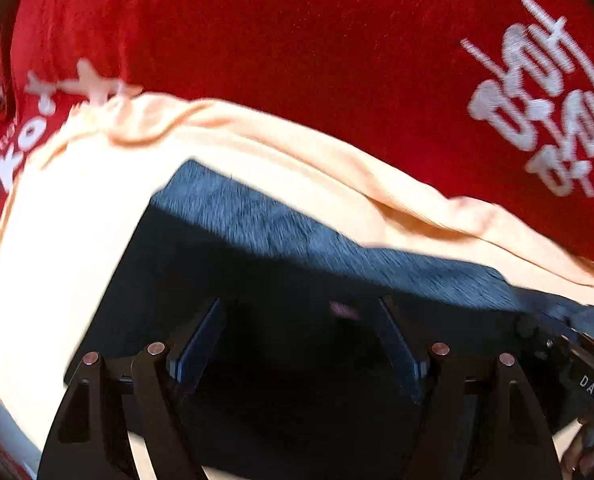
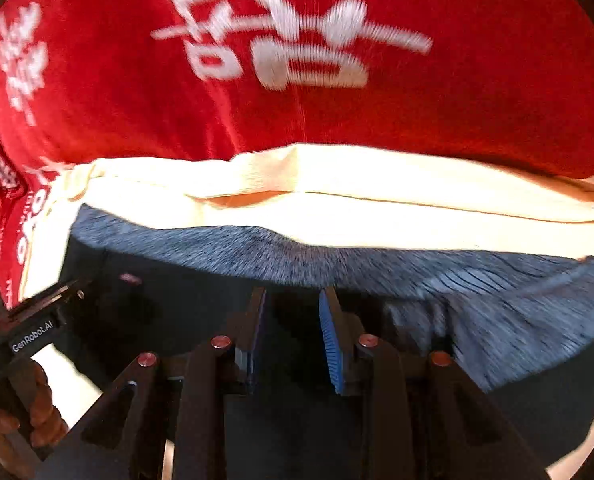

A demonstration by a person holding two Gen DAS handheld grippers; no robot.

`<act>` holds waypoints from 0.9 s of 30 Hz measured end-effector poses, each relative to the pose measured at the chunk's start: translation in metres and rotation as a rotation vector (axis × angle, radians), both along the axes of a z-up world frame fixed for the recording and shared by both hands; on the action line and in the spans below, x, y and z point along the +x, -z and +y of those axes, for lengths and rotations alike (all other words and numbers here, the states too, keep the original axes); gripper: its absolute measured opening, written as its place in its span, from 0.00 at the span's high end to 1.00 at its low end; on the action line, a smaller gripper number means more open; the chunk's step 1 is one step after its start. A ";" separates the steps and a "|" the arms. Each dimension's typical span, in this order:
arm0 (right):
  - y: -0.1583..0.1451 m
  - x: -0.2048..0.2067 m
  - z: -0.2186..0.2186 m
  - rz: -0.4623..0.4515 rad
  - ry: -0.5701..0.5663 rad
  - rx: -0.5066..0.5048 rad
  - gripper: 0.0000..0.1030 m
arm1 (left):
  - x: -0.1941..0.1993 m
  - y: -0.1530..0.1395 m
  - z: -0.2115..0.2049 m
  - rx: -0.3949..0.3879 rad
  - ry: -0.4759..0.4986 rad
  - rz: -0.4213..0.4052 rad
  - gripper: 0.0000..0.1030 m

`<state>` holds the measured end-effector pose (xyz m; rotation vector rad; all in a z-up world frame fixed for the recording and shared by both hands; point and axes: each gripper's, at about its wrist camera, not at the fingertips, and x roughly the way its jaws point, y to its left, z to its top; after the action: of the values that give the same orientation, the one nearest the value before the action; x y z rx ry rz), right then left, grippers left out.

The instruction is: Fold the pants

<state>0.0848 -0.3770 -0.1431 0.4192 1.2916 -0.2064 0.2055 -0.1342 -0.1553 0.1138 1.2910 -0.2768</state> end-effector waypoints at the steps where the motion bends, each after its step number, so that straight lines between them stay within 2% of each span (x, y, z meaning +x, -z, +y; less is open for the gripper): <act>1: 0.011 0.005 0.001 0.022 -0.001 -0.011 0.70 | 0.004 0.007 0.001 0.004 0.001 0.000 0.25; 3: 0.021 0.008 -0.003 0.025 0.007 -0.029 0.70 | 0.008 0.014 0.002 -0.013 0.019 -0.012 0.25; 5: 0.022 0.013 -0.008 0.014 0.020 -0.054 0.69 | 0.009 0.015 -0.001 0.006 0.057 -0.031 0.25; 7: 0.018 0.017 -0.010 0.038 0.045 -0.111 0.66 | 0.006 0.015 -0.005 0.014 0.074 -0.026 0.25; 9: 0.006 0.015 -0.009 0.032 0.051 -0.100 0.66 | 0.004 0.006 0.000 -0.009 0.065 -0.013 0.25; 12: -0.013 0.000 0.003 0.011 0.016 -0.061 0.62 | -0.004 -0.005 0.012 -0.047 0.038 0.020 0.25; 16: -0.030 -0.039 0.030 0.018 -0.036 -0.061 0.56 | -0.029 -0.016 0.035 -0.085 -0.016 0.060 0.25; 23: -0.017 -0.085 0.056 0.100 -0.080 -0.101 0.54 | -0.078 -0.015 0.078 -0.088 -0.097 0.134 0.25; 25: -0.018 -0.096 0.057 0.112 -0.092 -0.119 0.42 | -0.087 -0.007 0.084 -0.099 -0.128 0.154 0.25; 26: -0.015 -0.100 0.059 0.122 -0.094 -0.130 0.38 | -0.090 -0.004 0.088 -0.105 -0.143 0.162 0.24; 27: -0.010 -0.105 0.058 0.126 -0.097 -0.120 0.38 | -0.091 -0.001 0.092 -0.109 -0.160 0.177 0.13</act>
<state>-0.0203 -0.3186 -0.1329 0.2433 1.4120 -0.2300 0.1141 -0.0423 -0.1544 -0.1084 1.4487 -0.2235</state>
